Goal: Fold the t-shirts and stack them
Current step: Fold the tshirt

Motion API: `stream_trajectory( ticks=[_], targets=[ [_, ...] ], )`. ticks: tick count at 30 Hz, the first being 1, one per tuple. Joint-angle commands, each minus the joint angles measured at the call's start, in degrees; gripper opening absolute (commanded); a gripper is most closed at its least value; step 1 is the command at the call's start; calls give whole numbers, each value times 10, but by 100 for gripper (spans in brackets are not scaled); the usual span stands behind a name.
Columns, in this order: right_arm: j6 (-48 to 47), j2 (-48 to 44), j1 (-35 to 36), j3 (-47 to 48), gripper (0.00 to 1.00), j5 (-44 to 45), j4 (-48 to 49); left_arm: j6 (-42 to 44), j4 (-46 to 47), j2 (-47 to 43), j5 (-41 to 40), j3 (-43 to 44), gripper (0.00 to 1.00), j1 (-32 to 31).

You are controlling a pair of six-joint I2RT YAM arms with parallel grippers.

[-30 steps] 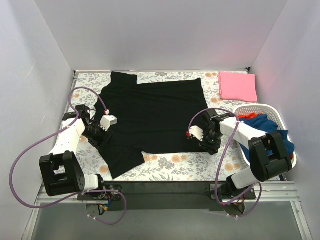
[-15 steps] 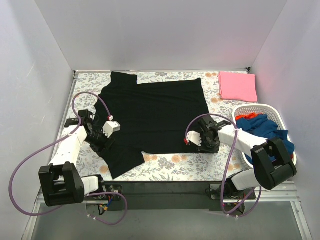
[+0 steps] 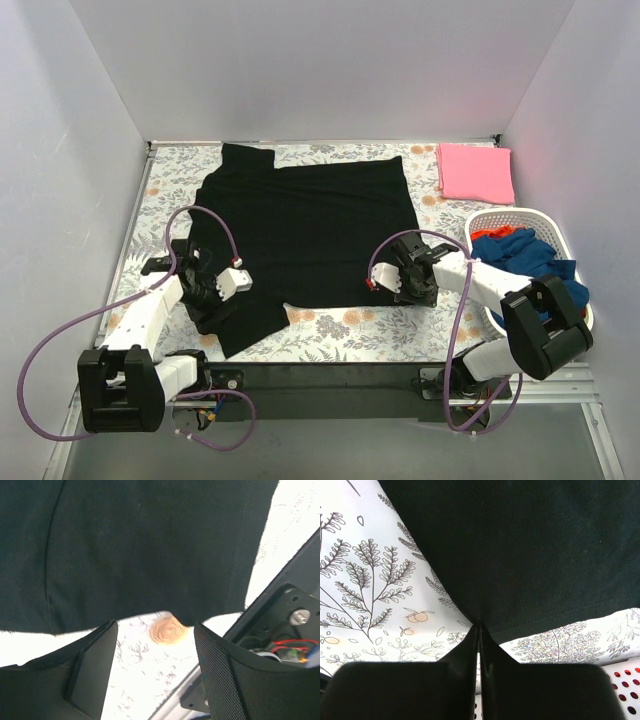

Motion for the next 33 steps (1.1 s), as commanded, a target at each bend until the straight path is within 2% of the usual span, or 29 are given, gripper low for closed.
stream_trajectory(
  ticks=[1,6,13,18,21,25,33],
  targets=[
    [11,12,0,1,1,-36,7,24,43,-3,-15,-15,61,-24],
    [13,8,0,7,1,-40,1,16,94,10,-39,-27,59,-37],
    [17,5,0,17,1,-52,-5,15,104,36,-41,-23,52,-37],
    [20,3,-4,26,1,-59,-11,29,64,32,-20,-22,34,-37],
    [25,-2,-7,30,1,-59,-13,37,34,18,-5,-15,26,-37],
    [28,-13,-8,45,1,-77,-18,25,10,14,7,4,0,-37],
    [15,-54,-24,62,1,-71,-43,-18,-54,10,21,103,0,-35]
  ],
)
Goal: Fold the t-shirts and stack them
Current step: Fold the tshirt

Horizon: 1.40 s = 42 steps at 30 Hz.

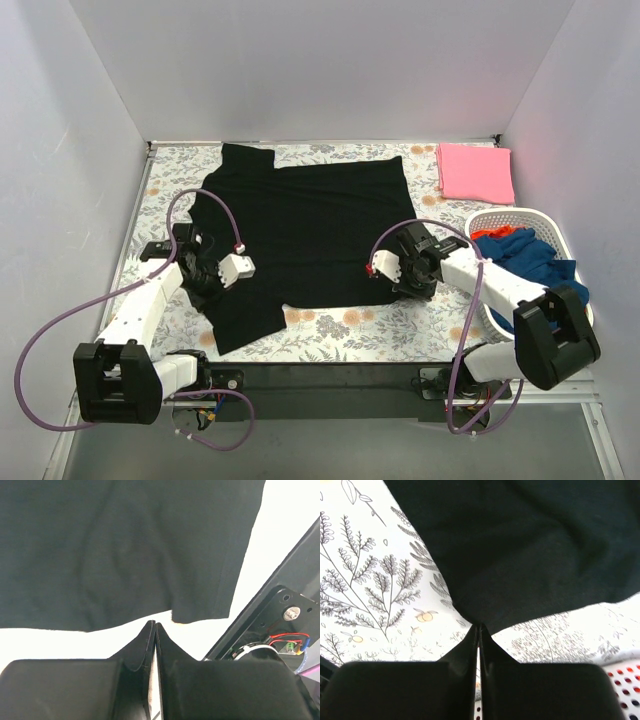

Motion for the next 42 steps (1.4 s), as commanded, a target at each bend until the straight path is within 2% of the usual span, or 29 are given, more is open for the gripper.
stream_trajectory(
  ticks=[1,5,6,10,12,29,33,36,37,42],
  targets=[
    [-9,-31,-13,26,1,-12,-24,-15,-37,-15,21,53,0,0],
    [-18,-42,-28,24,1,-12,-29,-22,-46,-8,15,56,0,0],
    [-20,-42,-28,23,1,-12,-30,-21,-49,-3,17,54,13,0],
    [-20,-25,-28,26,1,-24,-32,-49,-19,3,4,14,41,-6],
    [-20,-13,-28,28,1,-24,-37,-58,6,6,-6,-13,47,-11],
    [-24,15,-28,38,1,-19,-45,-98,93,27,-43,-88,50,-46],
    [-24,18,-28,41,1,-17,-46,-100,92,37,-44,-84,45,-50],
    [-24,19,-28,44,1,-19,-46,-93,75,43,-42,-82,16,-55],
    [-24,19,-28,46,1,-19,-46,-92,69,42,-40,-76,0,-55],
    [-28,-3,-28,59,1,-14,-62,-112,-17,19,-27,17,0,-53]
  ],
)
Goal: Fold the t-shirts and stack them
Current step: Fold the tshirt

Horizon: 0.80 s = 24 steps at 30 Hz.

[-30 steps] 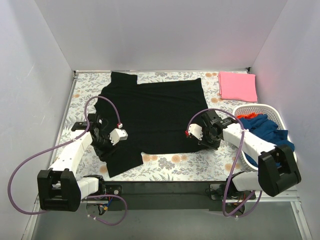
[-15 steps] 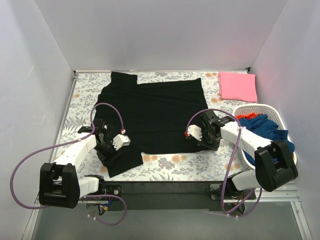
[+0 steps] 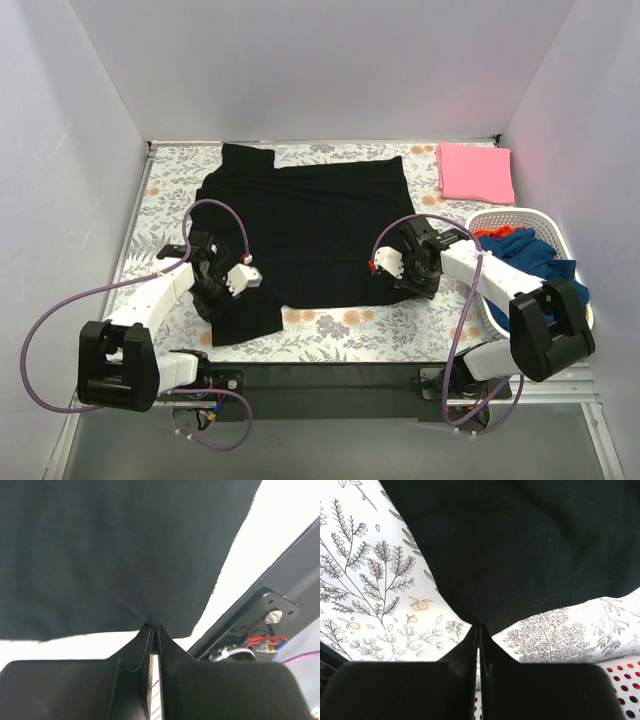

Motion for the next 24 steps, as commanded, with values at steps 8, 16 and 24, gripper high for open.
stream_trajectory(
  ticks=[8,16,24],
  targets=[
    [-15,-51,-16,58,1,3,-50,-17,-131,-19,-8,211,0,21],
    [-20,-101,-20,38,1,16,-85,-24,-172,-80,-28,203,0,21],
    [-24,-154,-20,26,1,-8,-136,-19,-175,-141,-71,197,0,21]
  ],
)
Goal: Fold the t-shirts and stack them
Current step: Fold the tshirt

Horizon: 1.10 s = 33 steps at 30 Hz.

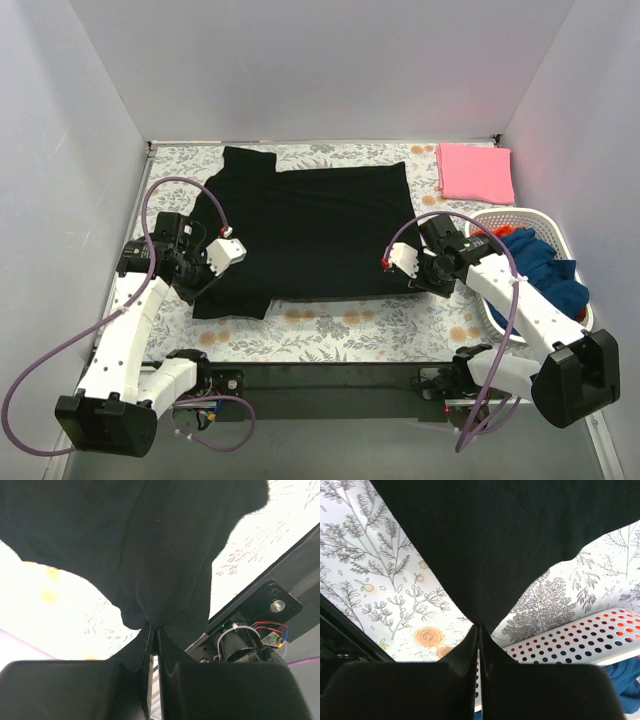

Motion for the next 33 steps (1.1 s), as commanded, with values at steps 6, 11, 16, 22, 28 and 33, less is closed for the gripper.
stream_trajectory(
  ticks=[6,11,16,22,28,33],
  targets=[
    [-23,33,-8,54,1,-12,-43,-1,-14,87,0,92,0,2],
    [-54,105,-47,122,1,-32,-43,19,26,168,-17,152,0,3],
    [-85,161,-71,166,1,-34,-43,33,58,251,-24,191,0,5],
    [-117,236,-97,221,1,-39,-43,65,78,336,-16,254,0,6],
    [-129,292,-111,268,1,-45,-43,90,73,430,-6,337,0,6],
    [-134,336,-118,299,1,-48,-43,109,75,496,0,389,0,6]
  ],
)
